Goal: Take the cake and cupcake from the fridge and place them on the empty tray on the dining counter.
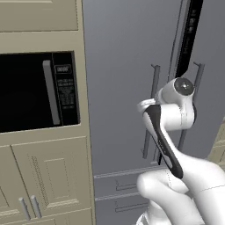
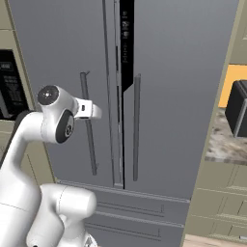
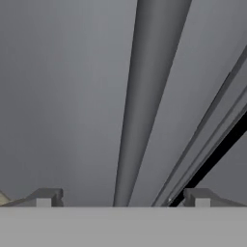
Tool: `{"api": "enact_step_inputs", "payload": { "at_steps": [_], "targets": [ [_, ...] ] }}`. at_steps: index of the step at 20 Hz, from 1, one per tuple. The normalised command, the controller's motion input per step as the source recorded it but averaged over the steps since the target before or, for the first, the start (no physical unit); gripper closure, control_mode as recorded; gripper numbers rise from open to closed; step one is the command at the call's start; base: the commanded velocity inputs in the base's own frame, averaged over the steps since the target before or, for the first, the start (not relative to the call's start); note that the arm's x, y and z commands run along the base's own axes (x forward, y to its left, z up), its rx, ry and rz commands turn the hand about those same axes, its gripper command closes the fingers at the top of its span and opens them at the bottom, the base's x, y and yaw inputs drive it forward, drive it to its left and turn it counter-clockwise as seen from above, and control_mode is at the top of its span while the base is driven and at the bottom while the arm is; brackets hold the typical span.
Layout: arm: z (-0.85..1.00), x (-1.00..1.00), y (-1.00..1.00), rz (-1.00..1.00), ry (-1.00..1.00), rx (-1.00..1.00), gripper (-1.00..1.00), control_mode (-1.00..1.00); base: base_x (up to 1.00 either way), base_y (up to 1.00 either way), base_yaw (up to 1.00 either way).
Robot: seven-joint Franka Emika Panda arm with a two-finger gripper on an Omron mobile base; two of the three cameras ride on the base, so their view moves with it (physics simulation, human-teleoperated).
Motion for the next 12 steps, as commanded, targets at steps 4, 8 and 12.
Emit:
{"api": "enact_step_inputs", "payload": {
  "at_steps": [4, 8, 12],
  "targets": [
    [-0.04, 0.21, 0.0, 0.0, 0.0, 0.0, -1.0, -1.0, 0.0, 0.0, 0.0],
    [0.0, -0.09, 0.0, 0.0, 0.0, 0.02, -1.0, -1.0, 0.0, 0.0, 0.0],
    [-0.07, -0.02, 0.0, 0.0, 0.0, 0.02, -1.0, -1.0, 0.0, 0.0, 0.0]
  ]
}}
